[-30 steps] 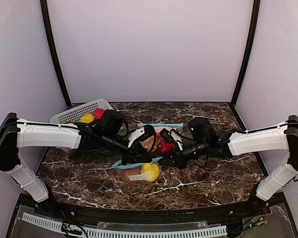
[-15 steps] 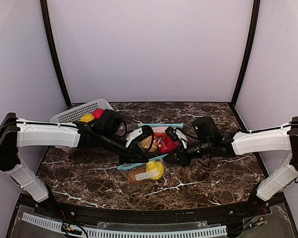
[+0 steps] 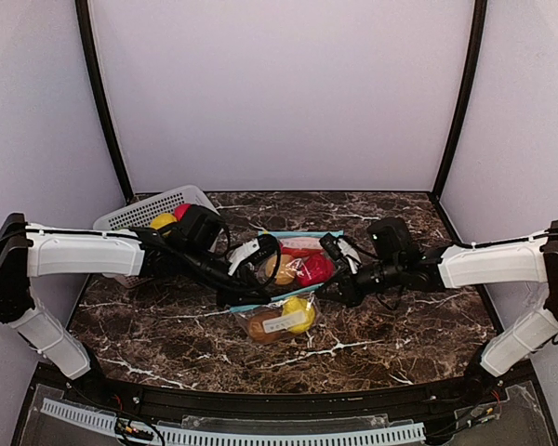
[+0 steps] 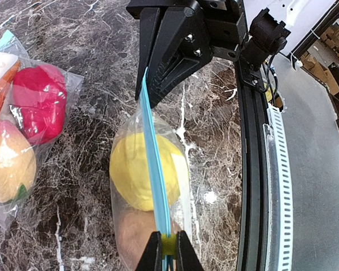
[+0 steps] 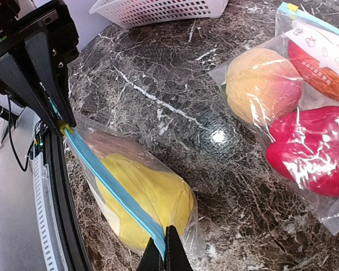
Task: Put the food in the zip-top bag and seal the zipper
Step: Zip the zipper of the food storage bag.
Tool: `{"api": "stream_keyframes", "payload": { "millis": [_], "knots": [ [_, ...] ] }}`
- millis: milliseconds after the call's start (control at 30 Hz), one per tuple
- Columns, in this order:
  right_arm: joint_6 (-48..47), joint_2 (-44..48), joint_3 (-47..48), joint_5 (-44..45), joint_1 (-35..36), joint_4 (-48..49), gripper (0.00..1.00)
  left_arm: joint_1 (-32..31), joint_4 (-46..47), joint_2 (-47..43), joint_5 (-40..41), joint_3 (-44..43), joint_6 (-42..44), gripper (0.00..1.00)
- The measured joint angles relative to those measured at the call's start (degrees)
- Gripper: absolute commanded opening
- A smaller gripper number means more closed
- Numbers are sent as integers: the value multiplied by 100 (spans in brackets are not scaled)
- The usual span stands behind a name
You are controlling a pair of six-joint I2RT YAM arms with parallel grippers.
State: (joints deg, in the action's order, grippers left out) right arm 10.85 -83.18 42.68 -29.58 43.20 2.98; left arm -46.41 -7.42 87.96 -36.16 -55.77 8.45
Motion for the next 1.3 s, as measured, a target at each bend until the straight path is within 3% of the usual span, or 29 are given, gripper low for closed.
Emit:
{"api": "stream_keyframes", "payload": {
  "millis": [1300],
  "knots": [
    [144, 313, -170, 68, -678, -354, 0, 352, -168, -428, 74, 238, 144, 1]
  ]
}}
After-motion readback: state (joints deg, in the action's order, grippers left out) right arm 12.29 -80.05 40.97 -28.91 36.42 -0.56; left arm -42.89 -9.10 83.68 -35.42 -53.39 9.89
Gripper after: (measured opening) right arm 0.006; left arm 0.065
